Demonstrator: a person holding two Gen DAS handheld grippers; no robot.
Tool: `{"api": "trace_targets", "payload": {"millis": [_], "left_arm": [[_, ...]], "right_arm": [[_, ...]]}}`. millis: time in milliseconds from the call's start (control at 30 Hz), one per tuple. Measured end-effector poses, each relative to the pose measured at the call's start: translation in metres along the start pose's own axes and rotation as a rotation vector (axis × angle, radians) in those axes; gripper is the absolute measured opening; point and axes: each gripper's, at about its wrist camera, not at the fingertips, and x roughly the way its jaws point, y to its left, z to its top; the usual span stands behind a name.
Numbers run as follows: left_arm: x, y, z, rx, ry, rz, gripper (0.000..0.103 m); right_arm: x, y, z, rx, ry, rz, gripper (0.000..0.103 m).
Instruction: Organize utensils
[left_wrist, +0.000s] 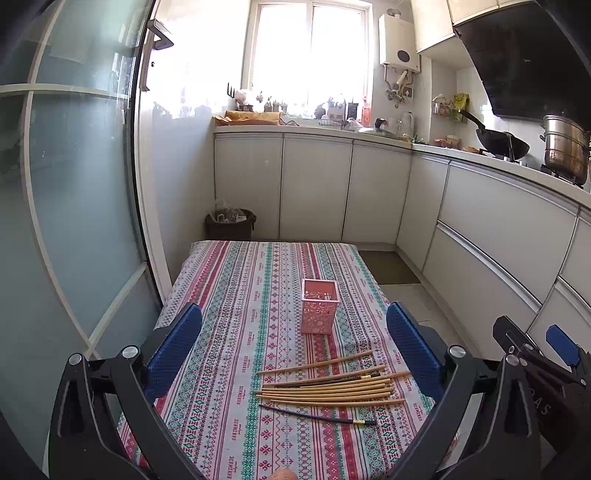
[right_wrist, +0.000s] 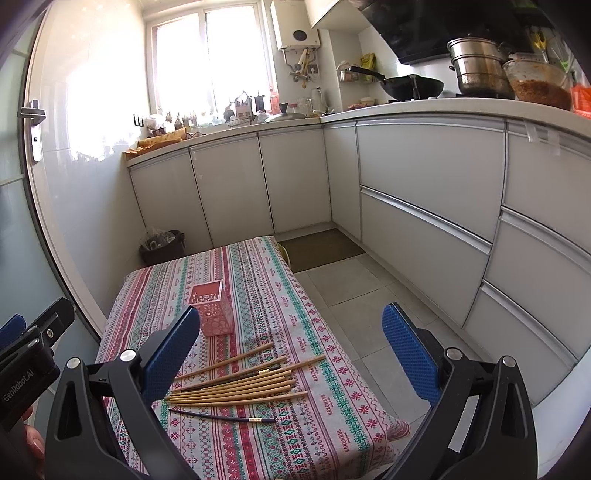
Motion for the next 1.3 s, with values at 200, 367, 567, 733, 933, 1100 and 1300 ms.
{"api": "trace_targets", "payload": {"millis": [200,367,567,733,933,1100,1300], "left_arm": [[0.001,0.0,-0.001,-0.002,0.004,0.003,0.096],[0.003,0.001,-0.002,-0.001,0.009,0.001,0.096],[0.008,0.0,-0.001,-0.001,0.023,0.004,0.096],[0.014,0.0,-0.001,0.0,0.035,0.005,0.096],[0.025,-0.001,-0.002,0.015,0.06,-0.026,0.096],[0.058,-0.014,0.004,0.144,0.142,-0.167,0.096],[0.14,-0.057,-0.017,0.496,0.362,-0.365,0.096]], "right_arm": [[0.0,0.001,0.0,-0.001,0.001,0.0,0.096],[0.001,0.002,0.0,-0.003,0.004,0.001,0.096],[0.005,0.003,0.0,-0.004,0.014,0.0,0.096],[0.011,0.002,0.0,-0.003,0.023,-0.001,0.096],[0.018,-0.005,-0.002,0.028,0.044,0.008,0.096],[0.038,-0.047,-0.008,0.258,0.138,0.104,0.096],[0.094,-0.097,-0.039,0.444,0.322,0.126,0.096]]}}
